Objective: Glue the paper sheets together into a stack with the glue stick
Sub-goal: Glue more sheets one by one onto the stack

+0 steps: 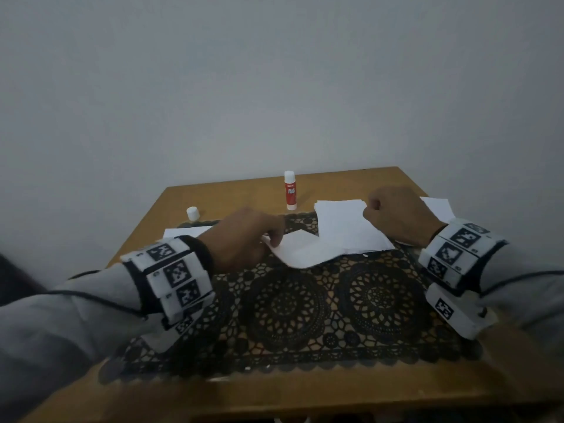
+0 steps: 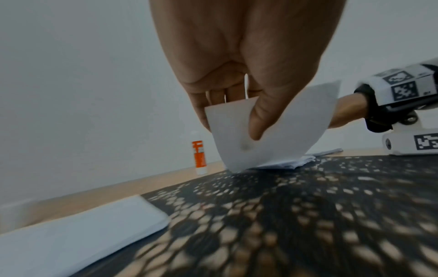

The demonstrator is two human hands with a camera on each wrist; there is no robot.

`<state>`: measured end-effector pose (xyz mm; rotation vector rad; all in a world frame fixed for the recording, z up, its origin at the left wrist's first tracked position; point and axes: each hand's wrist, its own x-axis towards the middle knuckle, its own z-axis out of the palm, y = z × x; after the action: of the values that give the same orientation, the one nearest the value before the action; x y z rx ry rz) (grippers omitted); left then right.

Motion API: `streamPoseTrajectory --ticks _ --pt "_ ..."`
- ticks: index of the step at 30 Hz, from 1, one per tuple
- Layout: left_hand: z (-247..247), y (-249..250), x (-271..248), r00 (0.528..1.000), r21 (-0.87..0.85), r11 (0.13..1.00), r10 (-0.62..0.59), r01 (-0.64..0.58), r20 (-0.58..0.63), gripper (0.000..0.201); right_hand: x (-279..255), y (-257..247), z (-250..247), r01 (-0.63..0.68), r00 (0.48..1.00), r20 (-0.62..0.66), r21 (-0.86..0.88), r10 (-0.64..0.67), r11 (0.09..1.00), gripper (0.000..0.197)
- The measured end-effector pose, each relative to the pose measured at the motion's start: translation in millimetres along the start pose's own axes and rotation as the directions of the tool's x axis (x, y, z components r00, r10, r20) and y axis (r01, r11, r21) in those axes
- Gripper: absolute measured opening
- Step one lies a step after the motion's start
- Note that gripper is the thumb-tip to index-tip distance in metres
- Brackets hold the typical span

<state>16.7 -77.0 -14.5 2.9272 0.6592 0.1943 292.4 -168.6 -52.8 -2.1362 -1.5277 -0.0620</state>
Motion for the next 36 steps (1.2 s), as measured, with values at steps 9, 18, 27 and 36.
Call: streamPoseTrajectory --ticks 9,18,27,36 --pt "14.5 -50.5 -60.0 0.972 -0.01 0.999 -0.029 0.032 0.233 0.035 7.1 -27.6 2.3 0.131 0.988 0.085 -0.057 -0.126 0.99 0.015" --pt "43.0 -89.4 -43.4 0.9 0.132 0.99 -0.107 0.055 0.422 0.029 67.7 -96.2 40.1 -0.172 0.98 0.143 0.258 0.139 0.951 0.045" --pt "13.4 -53.5 -65.8 0.942 0.005 0.996 0.082 -0.089 0.324 0.053 99.1 -111.3 75.4 -0.192 0.976 0.149 0.22 0.162 0.956 0.023" --pt "10.9 -20.1 -95.2 0.922 0.136 0.986 0.038 -0.098 0.385 0.048 57.6 -131.0 47.0 0.079 0.971 0.206 0.195 -0.119 0.978 0.023"
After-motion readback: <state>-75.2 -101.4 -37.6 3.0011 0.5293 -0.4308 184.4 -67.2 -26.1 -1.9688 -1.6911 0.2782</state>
